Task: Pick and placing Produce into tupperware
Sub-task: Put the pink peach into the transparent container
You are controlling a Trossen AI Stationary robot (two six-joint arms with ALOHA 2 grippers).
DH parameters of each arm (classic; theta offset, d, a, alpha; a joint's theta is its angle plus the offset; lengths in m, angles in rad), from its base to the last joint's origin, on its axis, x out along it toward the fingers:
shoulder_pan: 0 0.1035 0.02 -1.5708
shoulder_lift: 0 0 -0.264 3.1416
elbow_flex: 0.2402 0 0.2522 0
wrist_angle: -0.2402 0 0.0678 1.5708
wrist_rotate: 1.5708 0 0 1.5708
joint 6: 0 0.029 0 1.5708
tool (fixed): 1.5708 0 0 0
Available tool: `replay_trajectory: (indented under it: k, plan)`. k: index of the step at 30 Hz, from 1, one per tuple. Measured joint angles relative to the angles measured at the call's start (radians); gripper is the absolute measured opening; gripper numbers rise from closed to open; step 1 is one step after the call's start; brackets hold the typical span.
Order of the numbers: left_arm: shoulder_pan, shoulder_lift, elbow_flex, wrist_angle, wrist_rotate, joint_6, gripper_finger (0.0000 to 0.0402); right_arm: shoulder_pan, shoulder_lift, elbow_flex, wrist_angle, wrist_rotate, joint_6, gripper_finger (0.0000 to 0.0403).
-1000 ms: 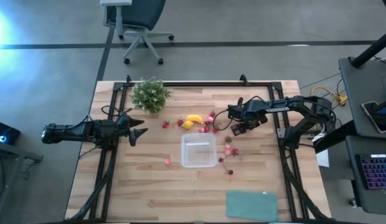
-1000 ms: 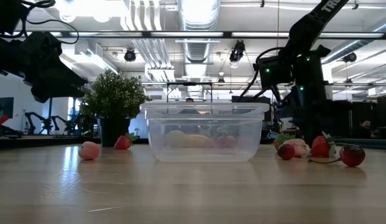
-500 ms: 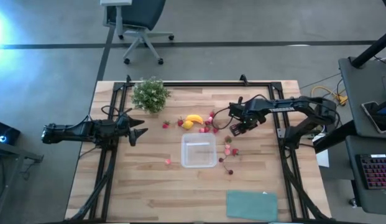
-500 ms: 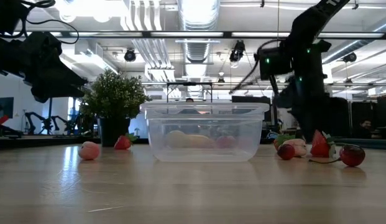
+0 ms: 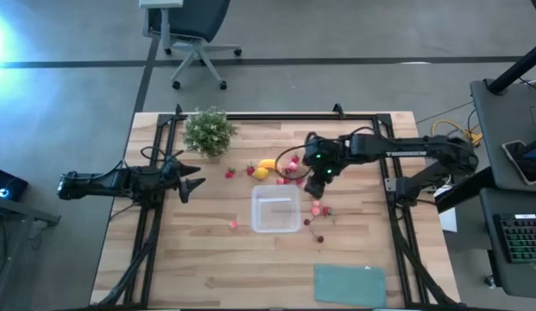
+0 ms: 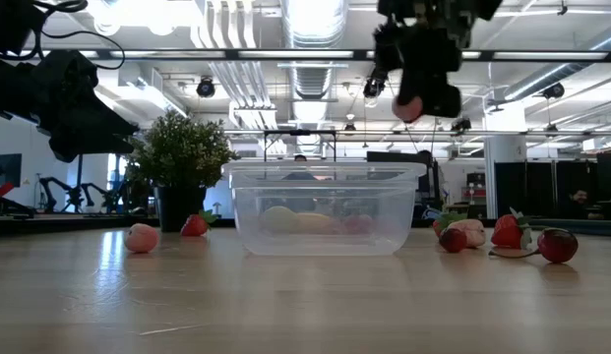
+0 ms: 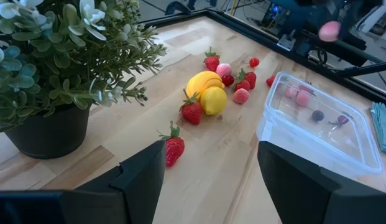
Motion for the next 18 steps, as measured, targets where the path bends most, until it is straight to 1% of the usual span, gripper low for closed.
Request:
replay_trajectory:
  k: [5, 11, 14, 18]
  plan:
    - [0.0, 0.0, 0.0, 0.0, 0.0, 0.0, 0.0242, 0.035, 0.156, 0.114, -0.011, -0.031, -0.119, 0.014]
    - [0.0, 0.0, 0.0, 0.0, 0.0, 0.0, 0.0242, 0.065, 0.345, 0.252, -0.112, -0.038, -0.206, 0.0146]
    - [0.0, 0.0, 0.0, 0.0, 0.0, 0.0, 0.0242, 0.072, 0.399, 0.319, -0.161, -0.034, -0.236, 0.0162]
    - [0.0, 0.0, 0.0, 0.0, 0.0, 0.0, 0.0242, 0.079, 0.418, 0.384, -0.21, 0.044, -0.262, 0.0197]
